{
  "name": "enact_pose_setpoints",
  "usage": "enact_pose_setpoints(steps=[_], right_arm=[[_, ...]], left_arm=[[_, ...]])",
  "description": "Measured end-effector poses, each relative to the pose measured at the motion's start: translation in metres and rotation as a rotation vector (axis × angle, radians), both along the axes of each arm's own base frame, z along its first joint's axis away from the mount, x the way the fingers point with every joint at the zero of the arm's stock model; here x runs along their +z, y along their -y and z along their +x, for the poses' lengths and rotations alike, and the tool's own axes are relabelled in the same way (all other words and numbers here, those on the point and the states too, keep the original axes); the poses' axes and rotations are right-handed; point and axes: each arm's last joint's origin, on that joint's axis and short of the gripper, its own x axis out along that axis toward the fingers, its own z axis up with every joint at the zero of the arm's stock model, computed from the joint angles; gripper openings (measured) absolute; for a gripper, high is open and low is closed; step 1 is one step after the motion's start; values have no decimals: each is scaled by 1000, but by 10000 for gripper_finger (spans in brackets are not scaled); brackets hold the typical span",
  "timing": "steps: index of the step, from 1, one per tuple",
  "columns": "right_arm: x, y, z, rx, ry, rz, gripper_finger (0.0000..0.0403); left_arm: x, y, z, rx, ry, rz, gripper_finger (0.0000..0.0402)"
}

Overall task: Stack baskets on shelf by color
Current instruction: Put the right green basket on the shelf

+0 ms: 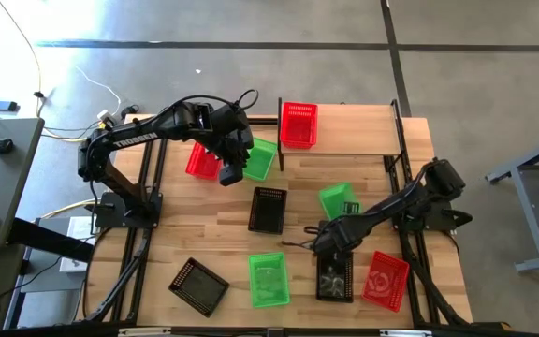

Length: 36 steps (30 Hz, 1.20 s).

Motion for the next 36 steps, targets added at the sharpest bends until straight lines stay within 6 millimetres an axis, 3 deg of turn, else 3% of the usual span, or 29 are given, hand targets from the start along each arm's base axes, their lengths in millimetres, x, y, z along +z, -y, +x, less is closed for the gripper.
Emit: enact_pose_setpoints(steps=[7,17,28,36], right_arm=[[1,6,1,-51,-17,32,9],[14,6,-2,-126,35,90,3],[83,6,11,-152,301,119,1],[132,11,9,-106,337,-31,0]], left_arm=[[0,0,0,-6,0,4,60],[0,0,0,-5,-1,6,60],[0,0,0,-4,-1,7,60],[0,-1,0,-3,-1,7,60]])
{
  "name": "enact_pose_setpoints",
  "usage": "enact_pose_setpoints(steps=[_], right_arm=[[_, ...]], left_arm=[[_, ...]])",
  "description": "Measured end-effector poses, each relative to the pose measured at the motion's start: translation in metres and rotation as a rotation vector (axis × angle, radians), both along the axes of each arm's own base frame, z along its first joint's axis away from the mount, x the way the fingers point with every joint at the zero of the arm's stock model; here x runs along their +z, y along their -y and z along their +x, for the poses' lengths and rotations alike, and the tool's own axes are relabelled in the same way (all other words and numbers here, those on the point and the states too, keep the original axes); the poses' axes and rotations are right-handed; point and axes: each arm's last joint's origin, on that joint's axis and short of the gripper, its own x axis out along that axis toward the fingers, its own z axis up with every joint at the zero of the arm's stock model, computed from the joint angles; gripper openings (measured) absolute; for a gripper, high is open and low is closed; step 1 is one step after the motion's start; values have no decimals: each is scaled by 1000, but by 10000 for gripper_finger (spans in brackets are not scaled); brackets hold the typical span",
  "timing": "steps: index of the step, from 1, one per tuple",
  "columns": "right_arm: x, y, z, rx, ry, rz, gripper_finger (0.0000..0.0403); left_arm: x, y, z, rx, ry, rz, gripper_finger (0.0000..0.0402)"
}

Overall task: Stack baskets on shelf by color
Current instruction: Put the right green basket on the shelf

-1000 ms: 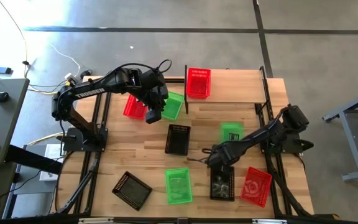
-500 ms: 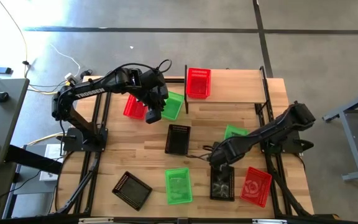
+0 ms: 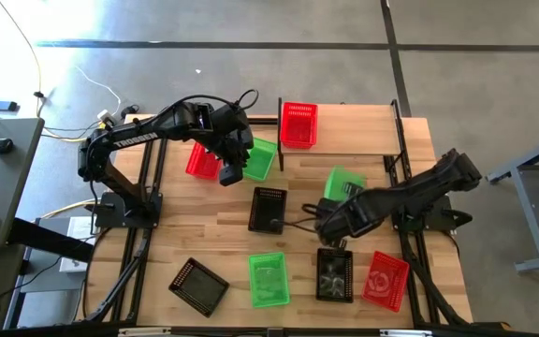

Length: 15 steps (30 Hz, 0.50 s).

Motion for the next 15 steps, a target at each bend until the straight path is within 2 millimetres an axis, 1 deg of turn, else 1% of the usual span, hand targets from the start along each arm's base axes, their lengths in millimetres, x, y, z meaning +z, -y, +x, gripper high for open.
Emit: enact_pose_setpoints(steps=[4,8,12,15], right_arm=[[15,6,-8,-2,-40,-116,0],[19,15,-11,21,-62,-197,0],[21,33,-11,53,-101,-229,0],[30,50,-16,56,-92,-246,0]], left_arm=[[0,0,0,0,0,0,60],[0,0,0,1,0,-1,60],[0,0,0,1,1,0,60],[0,0,0,1,1,0,60]])
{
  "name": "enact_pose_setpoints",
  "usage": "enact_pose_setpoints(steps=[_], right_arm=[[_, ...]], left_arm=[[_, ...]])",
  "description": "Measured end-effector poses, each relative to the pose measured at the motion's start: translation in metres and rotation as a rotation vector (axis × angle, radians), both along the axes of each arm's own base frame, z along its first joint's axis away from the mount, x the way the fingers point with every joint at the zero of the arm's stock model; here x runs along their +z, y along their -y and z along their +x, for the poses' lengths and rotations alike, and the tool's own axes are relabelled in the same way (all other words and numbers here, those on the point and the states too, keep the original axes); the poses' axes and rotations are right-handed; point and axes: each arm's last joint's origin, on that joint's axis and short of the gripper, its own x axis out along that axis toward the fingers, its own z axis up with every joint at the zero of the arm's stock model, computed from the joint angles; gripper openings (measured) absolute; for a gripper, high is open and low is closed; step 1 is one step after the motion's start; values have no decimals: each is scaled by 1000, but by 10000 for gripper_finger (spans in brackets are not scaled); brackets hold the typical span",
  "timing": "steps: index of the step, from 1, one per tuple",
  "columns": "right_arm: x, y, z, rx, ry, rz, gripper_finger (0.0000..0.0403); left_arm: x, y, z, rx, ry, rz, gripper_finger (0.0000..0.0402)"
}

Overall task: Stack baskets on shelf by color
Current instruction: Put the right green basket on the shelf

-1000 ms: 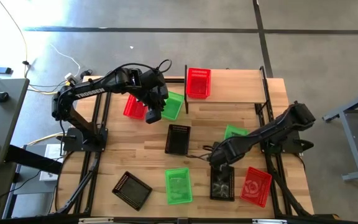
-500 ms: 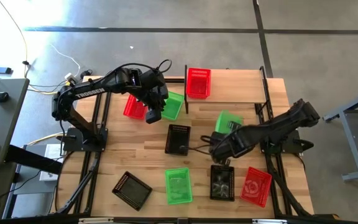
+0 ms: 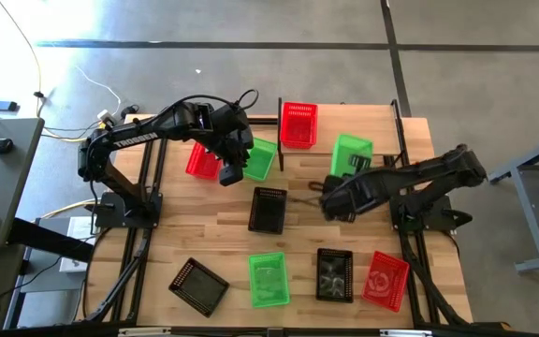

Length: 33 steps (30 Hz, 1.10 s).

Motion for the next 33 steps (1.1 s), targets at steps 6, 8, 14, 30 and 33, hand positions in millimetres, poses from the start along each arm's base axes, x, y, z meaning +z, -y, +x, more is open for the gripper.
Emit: enact_pose_setpoints(steps=[6,8,14,30,33], right_arm=[[20,33,-21,-34,49,-32,0],[20,43,-33,-44,40,-34,0],[10,67,-68,-63,-28,-5,0],[13,132,-86,61,-187,32,0],[13,141,-88,70,-177,53,0]], left_arm=[[0,0,0,0,2,1,60],[0,0,0,0,5,2,60],[0,0,1,0,6,3,60],[2,-1,3,44,34,-13,60],[2,-1,3,45,34,-13,60]])
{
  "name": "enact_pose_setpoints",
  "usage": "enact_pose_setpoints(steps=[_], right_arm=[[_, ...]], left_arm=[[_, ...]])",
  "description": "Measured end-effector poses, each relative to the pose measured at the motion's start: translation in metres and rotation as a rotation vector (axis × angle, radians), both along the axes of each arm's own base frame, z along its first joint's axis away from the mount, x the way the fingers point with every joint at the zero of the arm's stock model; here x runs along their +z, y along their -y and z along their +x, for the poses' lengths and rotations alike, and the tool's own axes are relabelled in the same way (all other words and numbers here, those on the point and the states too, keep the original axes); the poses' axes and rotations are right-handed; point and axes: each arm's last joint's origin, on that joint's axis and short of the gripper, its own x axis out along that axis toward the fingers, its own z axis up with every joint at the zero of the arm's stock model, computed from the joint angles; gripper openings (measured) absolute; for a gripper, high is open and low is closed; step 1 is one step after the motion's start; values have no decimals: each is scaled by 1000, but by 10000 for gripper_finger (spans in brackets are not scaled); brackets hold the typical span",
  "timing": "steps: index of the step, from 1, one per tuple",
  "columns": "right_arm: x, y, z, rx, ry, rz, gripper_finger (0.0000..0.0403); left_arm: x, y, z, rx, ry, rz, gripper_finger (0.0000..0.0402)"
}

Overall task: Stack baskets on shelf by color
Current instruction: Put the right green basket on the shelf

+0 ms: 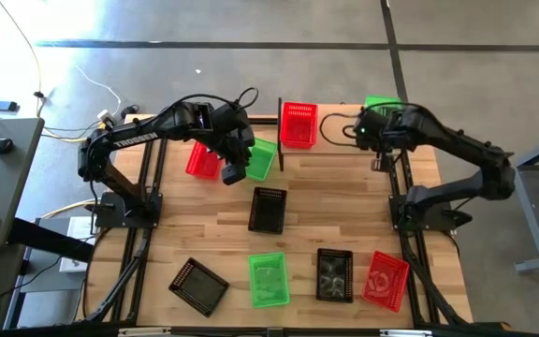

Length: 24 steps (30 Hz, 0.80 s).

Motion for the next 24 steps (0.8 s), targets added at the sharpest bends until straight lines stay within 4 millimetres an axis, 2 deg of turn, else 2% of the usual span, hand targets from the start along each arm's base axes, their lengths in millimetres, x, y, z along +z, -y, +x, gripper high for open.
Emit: enact_pose_setpoints(steps=[7,17,24], right_arm=[[-4,12,0,-13,23,75,0],[-21,23,16,-21,-103,111,0],[-26,23,15,1,-168,162,0]], left_arm=[[0,0,0,0,0,0,60],[0,0,0,0,-1,0,60],[0,0,0,0,-1,0,60]])
